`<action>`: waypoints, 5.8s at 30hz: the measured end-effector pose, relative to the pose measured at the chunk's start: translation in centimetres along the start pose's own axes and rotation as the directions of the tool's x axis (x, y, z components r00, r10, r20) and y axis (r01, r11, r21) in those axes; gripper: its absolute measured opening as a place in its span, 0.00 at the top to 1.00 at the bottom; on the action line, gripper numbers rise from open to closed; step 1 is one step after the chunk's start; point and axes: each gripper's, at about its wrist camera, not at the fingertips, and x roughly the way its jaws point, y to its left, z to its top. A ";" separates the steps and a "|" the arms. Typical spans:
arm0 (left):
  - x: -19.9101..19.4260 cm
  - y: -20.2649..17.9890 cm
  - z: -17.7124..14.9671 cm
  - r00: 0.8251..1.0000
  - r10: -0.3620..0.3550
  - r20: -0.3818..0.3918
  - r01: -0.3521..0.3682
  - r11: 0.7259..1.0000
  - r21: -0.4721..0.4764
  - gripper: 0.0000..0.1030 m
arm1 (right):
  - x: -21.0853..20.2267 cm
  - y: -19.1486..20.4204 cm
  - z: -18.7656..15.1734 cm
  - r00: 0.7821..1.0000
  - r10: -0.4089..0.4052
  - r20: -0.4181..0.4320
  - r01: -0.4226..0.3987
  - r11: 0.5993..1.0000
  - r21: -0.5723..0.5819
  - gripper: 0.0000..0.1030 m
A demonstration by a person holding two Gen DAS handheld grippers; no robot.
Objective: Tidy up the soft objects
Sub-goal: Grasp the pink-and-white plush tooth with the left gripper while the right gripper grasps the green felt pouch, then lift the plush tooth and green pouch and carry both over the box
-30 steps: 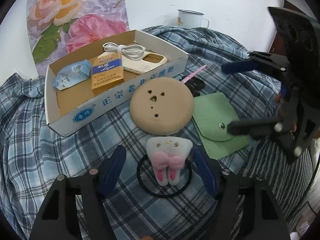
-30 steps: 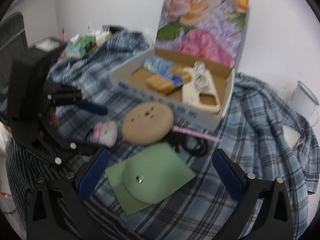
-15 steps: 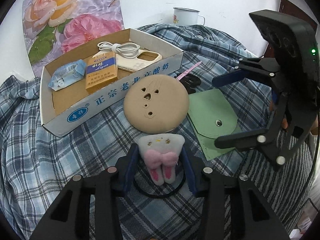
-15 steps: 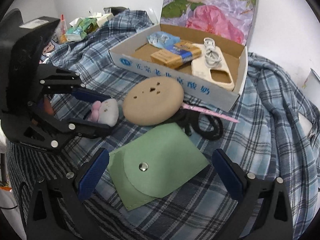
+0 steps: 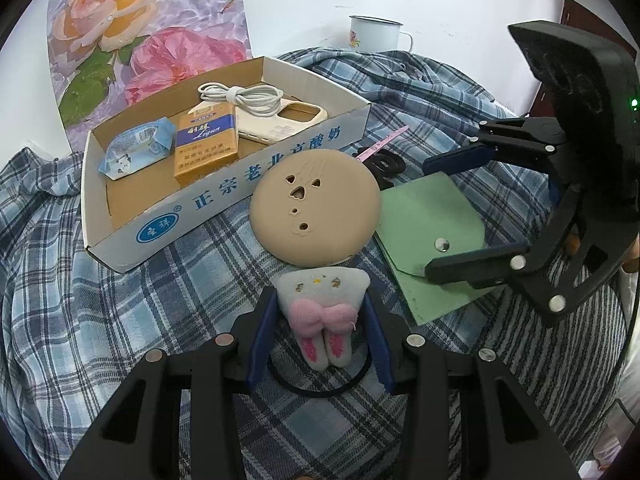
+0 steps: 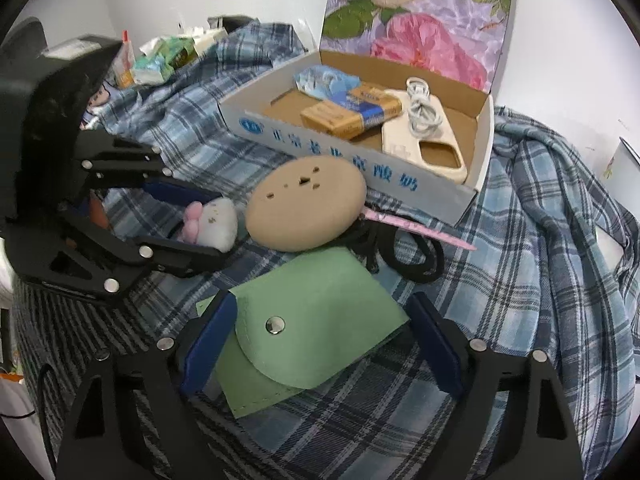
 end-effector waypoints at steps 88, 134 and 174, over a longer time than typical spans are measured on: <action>-4.6 1.8 0.7 0.983 -0.011 0.182 0.029 0.995 -0.099 0.58 | -4.9 4.0 1.4 0.992 -0.044 0.120 0.067 0.979 -0.192 0.07; -22.4 6.4 13.8 0.684 0.308 0.662 -0.207 0.951 -0.230 0.61 | -19.9 6.3 17.9 0.673 -0.180 0.717 0.254 0.967 0.004 0.07; -0.4 15.0 13.9 0.936 0.183 0.302 -0.087 0.948 -0.306 0.61 | 1.5 -7.4 16.7 0.893 -0.187 0.409 0.076 0.960 0.271 0.07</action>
